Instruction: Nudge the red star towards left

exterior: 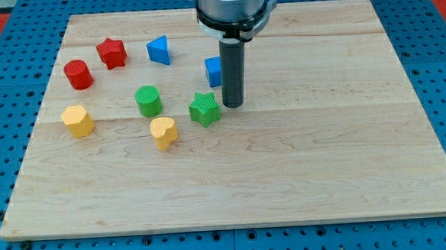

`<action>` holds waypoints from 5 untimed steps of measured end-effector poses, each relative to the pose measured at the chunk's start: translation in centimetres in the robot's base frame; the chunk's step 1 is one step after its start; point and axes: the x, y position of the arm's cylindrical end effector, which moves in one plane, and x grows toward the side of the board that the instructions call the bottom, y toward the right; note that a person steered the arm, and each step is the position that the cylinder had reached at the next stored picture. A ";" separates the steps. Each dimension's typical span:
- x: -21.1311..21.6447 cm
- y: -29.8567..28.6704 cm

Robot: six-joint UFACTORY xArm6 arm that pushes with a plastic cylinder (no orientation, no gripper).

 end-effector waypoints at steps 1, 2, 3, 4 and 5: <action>-2.6 -4.6; -6.0 -11.1; -9.4 -14.8; -14.1 -18.9; -9.0 -16.1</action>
